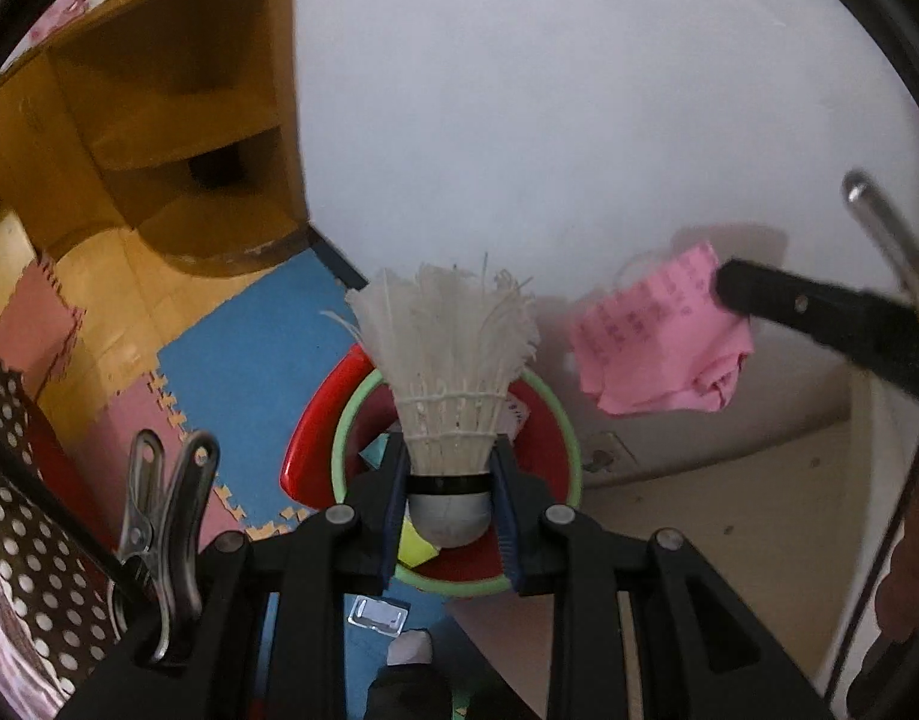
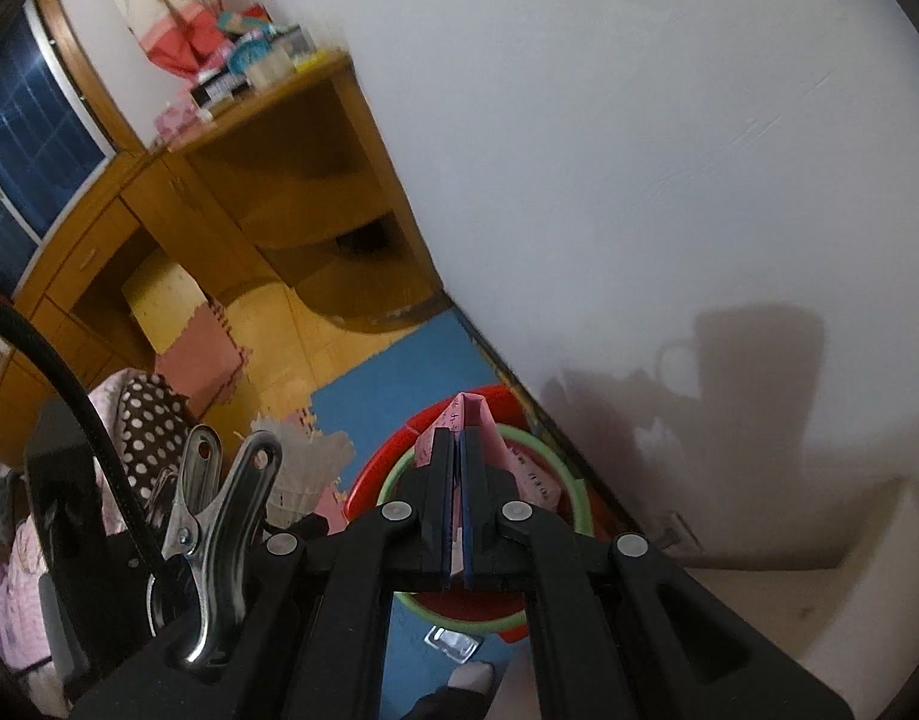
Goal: Collect trash
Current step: 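Carry the shuttlecock and pink cloth with both tools toward the red bucket, then open both tools to drop the shuttlecock and pink cloth into the bucket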
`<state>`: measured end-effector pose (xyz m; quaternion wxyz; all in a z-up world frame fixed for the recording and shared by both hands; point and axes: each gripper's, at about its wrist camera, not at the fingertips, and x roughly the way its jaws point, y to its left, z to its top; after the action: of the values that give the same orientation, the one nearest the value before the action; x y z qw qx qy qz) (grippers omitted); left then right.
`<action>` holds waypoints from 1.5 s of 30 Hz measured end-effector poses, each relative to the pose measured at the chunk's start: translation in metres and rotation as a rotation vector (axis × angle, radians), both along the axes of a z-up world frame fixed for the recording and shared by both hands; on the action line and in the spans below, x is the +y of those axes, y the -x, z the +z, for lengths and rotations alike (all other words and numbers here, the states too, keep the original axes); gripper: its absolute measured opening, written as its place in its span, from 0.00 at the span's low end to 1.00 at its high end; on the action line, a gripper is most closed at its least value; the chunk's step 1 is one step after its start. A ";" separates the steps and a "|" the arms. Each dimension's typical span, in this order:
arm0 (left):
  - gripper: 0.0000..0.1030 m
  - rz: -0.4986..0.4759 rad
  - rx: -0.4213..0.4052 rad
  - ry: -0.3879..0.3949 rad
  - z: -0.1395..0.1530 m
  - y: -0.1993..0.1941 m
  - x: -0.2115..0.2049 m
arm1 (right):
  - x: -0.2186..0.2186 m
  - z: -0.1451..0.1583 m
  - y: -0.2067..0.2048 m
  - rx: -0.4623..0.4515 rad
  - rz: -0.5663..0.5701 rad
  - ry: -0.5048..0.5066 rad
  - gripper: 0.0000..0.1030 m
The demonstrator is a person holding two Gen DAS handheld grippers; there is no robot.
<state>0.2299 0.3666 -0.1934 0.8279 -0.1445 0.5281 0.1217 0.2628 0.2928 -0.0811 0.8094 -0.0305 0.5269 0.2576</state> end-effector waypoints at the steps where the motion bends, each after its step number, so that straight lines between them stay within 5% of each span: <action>1: 0.26 0.013 0.003 0.024 -0.009 0.000 0.003 | 0.003 -0.005 -0.001 0.001 0.003 0.030 0.02; 11: 0.26 0.076 0.048 0.068 -0.086 -0.005 0.019 | 0.031 -0.095 -0.017 0.094 0.006 0.125 0.02; 20: 0.26 0.066 0.118 0.089 -0.144 -0.026 0.013 | 0.036 -0.178 -0.053 0.317 -0.054 0.166 0.02; 33: 0.27 0.069 0.159 0.099 -0.178 -0.023 0.011 | 0.062 -0.245 -0.064 0.406 0.008 0.208 0.03; 36: 0.51 0.057 0.164 0.076 -0.175 -0.021 0.010 | 0.060 -0.255 -0.063 0.449 -0.002 0.217 0.04; 38: 0.57 0.063 0.175 0.060 -0.171 -0.018 0.012 | 0.058 -0.262 -0.063 0.489 -0.021 0.227 0.11; 41: 0.62 0.078 0.177 0.067 -0.162 -0.014 0.018 | 0.051 -0.265 -0.067 0.536 -0.052 0.151 0.41; 45: 0.65 0.088 0.169 0.049 -0.137 -0.008 0.028 | 0.050 -0.243 -0.069 0.462 -0.078 0.049 0.60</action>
<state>0.2383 0.3945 -0.3307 0.7705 -0.1772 0.5919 0.1566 0.3318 0.3432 -0.3238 0.6757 0.0301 0.7050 0.2136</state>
